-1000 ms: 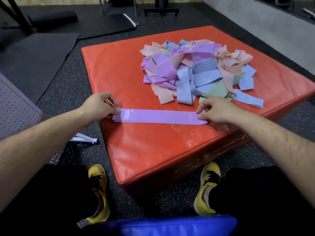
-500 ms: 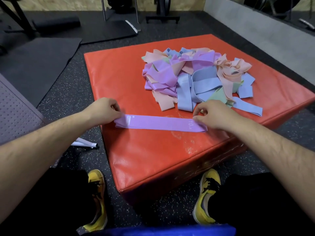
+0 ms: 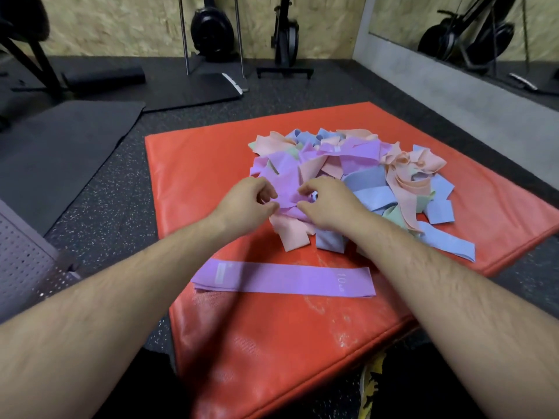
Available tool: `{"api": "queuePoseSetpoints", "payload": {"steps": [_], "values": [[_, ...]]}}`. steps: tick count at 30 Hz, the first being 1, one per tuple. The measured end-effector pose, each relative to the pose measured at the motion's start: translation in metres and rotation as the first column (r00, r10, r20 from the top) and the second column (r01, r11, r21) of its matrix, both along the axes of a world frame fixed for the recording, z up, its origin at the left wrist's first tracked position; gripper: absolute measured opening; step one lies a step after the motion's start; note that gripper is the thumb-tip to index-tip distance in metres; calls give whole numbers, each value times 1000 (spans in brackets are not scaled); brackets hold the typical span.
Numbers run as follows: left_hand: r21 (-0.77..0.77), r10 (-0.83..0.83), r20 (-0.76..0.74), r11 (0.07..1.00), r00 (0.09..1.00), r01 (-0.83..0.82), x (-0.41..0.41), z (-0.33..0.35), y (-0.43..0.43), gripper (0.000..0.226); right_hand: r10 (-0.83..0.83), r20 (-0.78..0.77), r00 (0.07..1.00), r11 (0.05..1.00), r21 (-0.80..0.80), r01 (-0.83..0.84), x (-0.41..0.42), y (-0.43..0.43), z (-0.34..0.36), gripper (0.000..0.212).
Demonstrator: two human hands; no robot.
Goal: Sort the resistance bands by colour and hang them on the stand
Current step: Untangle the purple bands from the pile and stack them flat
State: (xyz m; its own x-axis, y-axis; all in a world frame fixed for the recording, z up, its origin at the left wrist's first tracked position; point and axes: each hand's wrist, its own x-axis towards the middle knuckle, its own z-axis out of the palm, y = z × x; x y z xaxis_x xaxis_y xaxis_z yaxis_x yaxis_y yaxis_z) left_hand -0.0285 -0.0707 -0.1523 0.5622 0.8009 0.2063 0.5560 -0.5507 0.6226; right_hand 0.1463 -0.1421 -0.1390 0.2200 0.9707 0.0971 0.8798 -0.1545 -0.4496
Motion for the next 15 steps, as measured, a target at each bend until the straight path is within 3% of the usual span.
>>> {"api": "queuePoseSetpoints", "payload": {"steps": [4,8,12,15], "values": [[27,-45,36,999,998,44,10,3,3,22,-54,-157,986,998,36,61,3,12,13,26],[6,-84,-4,996,996,84,9,-4,5,26,-35,-169,985,999,-46,28,3,10,15,14],[-12,-89,-7,996,996,89,9,-6,6,30,-42,-141,989,998,-43,36,1,11,12,24],[-12,-87,59,996,995,88,10,-2,5,44,-32,-242,970,997,56,47,-3,12,18,31]]}}
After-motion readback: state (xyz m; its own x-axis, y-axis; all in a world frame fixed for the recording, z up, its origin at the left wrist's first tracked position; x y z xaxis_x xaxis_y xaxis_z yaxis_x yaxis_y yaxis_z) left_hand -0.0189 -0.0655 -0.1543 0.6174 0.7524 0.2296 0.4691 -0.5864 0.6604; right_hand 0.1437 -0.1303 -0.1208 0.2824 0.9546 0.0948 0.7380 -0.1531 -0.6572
